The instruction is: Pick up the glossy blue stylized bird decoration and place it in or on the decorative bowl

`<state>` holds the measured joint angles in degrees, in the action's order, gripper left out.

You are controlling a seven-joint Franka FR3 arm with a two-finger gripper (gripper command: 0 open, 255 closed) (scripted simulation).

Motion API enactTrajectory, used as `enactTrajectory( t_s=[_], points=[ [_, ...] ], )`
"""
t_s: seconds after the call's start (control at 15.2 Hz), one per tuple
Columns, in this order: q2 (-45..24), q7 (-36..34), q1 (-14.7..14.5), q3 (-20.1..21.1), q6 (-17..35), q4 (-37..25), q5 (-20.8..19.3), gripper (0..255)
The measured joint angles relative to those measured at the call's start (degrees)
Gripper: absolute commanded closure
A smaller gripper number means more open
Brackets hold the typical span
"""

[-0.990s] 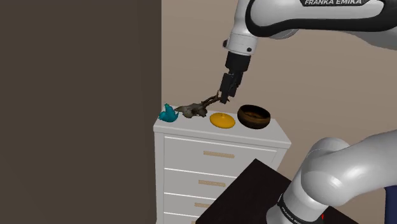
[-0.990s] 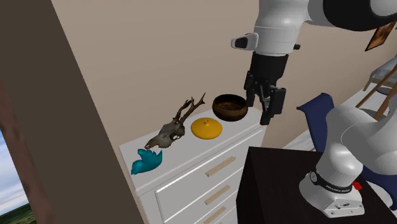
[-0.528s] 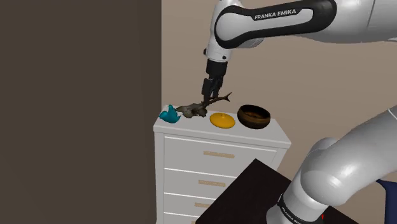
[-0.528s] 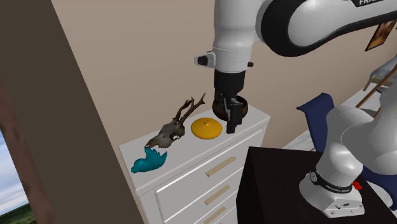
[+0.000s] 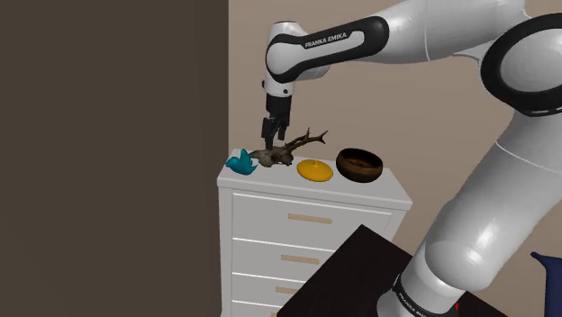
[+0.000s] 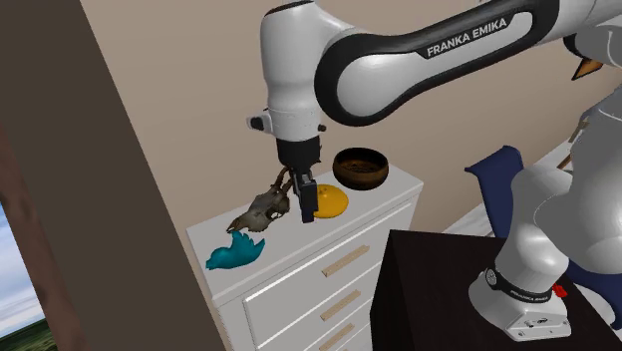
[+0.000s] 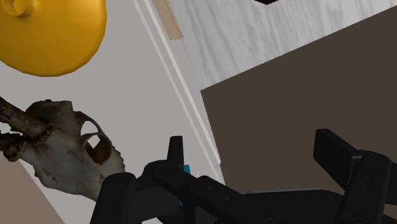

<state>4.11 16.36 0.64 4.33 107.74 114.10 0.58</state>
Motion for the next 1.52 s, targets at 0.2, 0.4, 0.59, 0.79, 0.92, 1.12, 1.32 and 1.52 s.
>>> enactTrajectory(
  t_s=[0.2, 0.4, 0.59, 0.79, 0.92, 1.12, 1.32, 1.52],
  points=[
    [-6.6, 0.7, 0.0, 0.1, 0.6, -5.3, -1.2, 0],
    [-13.6, 1.3, -0.1, 0.1, 0.5, -11.8, -2.4, 0],
    [-21.3, 2.1, -0.4, 0.0, -0.5, -19.8, -3.7, 0],
    [-28.3, 2.6, -0.8, -0.1, -1.8, -27.6, -4.7, 0],
    [-29.5, 2.6, -0.9, -0.1, -1.2, -28.1, -4.9, 0],
    [-30.2, 2.6, -0.8, -0.2, 0.7, -26.8, -5.0, 0],
    [-30.6, 2.6, -0.8, -0.3, 2.8, -25.1, -5.1, 0],
    [-30.7, 2.6, -0.8, -0.3, 3.2, -24.9, -5.1, 0]
  ],
)
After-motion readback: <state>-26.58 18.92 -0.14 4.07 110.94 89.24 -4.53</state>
